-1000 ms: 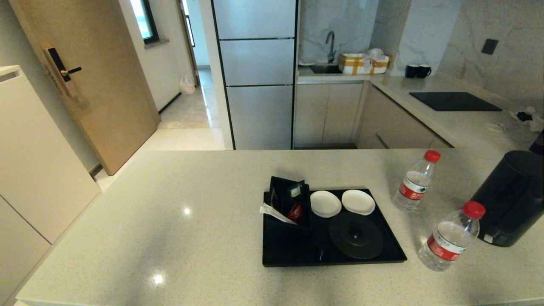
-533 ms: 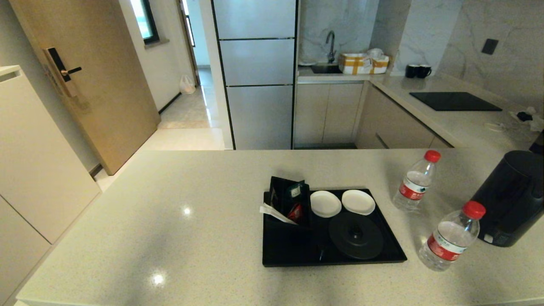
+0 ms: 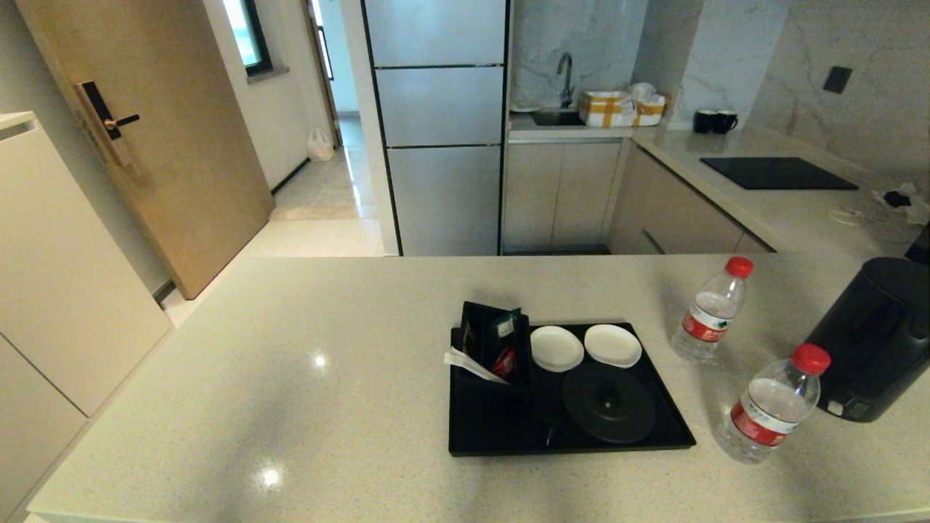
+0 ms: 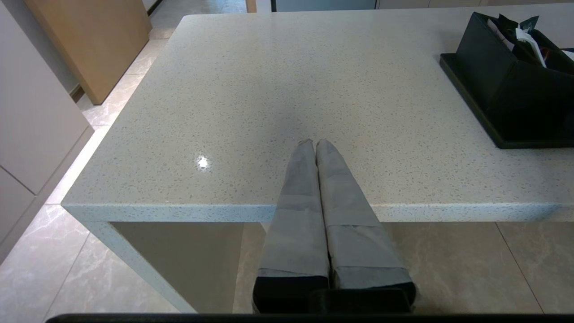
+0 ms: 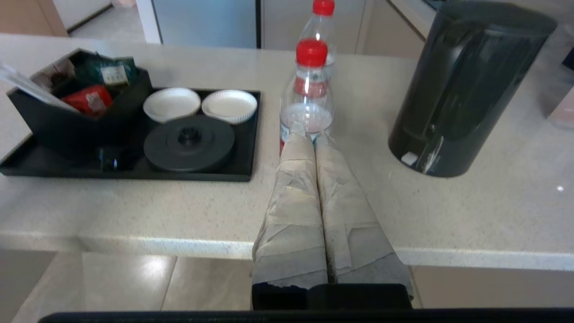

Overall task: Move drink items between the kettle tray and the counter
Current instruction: Return the bottled water to its original position

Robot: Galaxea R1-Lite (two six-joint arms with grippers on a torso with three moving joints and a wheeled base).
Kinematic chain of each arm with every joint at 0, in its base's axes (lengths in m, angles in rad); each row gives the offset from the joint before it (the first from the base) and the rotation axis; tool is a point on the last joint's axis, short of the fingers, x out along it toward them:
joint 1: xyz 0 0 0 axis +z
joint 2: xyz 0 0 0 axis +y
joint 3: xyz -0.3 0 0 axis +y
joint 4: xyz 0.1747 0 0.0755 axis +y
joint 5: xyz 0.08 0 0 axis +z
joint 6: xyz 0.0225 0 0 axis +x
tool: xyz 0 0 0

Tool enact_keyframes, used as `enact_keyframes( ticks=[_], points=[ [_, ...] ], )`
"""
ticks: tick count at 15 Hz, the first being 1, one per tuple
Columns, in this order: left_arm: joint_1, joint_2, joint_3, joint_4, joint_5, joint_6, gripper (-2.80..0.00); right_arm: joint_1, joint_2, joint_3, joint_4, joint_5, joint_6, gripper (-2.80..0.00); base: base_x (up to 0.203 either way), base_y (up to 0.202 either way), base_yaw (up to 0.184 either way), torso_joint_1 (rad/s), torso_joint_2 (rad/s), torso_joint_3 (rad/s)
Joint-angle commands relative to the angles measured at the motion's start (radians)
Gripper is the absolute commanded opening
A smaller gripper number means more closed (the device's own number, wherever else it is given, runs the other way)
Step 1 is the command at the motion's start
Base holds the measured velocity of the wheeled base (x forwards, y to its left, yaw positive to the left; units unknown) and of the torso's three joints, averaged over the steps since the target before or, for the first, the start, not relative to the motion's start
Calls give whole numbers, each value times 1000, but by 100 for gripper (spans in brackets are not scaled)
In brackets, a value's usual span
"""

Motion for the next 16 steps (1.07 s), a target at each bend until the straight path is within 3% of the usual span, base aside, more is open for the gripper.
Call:
enact_keyframes(
  ticks=[1, 3, 16],
  points=[
    [2, 0, 0, 0, 0, 0, -280, 0, -1, 13, 7, 2, 0, -280, 0, 0, 0, 0, 0, 0],
    [0, 0, 2, 0, 0, 0, -280, 0, -1, 12, 59, 2, 20, -280, 0, 0, 0, 0, 0, 0],
    [2, 0, 0, 0, 0, 0, -280, 0, -1, 11, 53, 1, 49, -280, 0, 0, 0, 0, 0, 0]
  ],
)
